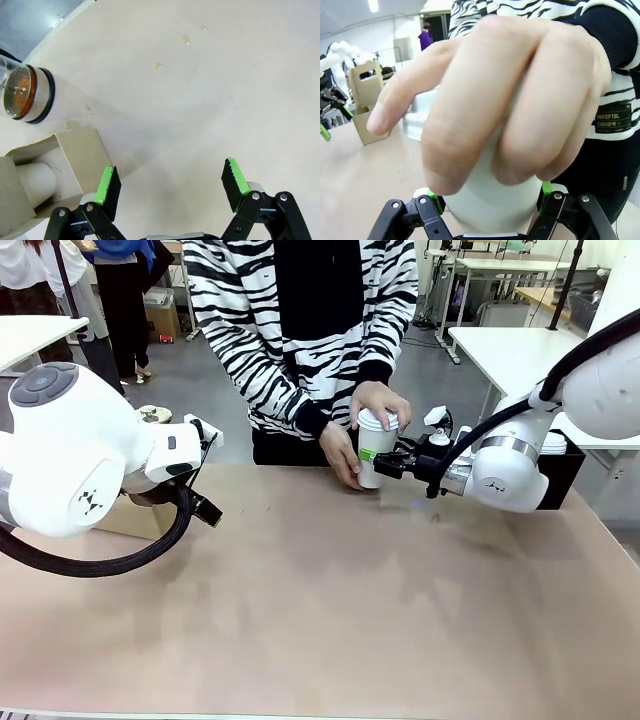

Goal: Pour a drink into a cup and package it in a carrier.
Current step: When a person places the Paper Cup Lid on the 600 ml Paper Cup , lift the 600 ml Paper Cup.

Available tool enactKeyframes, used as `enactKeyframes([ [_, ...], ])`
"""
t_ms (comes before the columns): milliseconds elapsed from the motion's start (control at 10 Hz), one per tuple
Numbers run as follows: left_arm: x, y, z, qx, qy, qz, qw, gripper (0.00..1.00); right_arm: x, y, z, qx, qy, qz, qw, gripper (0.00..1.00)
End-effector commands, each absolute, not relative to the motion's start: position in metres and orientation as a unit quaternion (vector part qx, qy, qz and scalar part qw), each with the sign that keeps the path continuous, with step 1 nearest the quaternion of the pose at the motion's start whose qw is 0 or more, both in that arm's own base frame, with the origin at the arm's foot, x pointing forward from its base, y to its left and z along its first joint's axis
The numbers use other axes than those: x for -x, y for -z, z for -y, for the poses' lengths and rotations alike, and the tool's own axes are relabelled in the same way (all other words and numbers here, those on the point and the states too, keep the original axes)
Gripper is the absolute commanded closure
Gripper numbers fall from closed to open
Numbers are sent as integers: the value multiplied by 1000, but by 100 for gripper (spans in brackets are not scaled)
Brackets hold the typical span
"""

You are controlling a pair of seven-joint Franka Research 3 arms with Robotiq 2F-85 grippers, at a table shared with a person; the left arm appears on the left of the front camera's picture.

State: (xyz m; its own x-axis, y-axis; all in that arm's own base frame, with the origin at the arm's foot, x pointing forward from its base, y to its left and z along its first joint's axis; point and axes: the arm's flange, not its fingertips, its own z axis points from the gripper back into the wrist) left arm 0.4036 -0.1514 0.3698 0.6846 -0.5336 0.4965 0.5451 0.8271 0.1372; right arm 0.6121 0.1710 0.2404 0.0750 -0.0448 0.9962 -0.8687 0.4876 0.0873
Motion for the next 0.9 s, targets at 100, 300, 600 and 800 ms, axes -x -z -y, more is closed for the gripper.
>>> enactKeyframes([
  [100, -403, -370, 151, 12, 294, 268, 918, 0, -614, -247, -174, -384, -324, 601, 622, 20],
  [300, -403, -370, 151, 12, 294, 268, 918, 0, -614, -247, -174, -384, -324, 601, 622, 20],
  [600, -403, -370, 151, 12, 294, 268, 918, 0, -614, -247, -174, -384, -324, 601, 622, 20],
  [800, -403, -370, 151, 12, 294, 268, 918, 0, -614, -247, -174, -384, -324, 601, 622, 20],
])
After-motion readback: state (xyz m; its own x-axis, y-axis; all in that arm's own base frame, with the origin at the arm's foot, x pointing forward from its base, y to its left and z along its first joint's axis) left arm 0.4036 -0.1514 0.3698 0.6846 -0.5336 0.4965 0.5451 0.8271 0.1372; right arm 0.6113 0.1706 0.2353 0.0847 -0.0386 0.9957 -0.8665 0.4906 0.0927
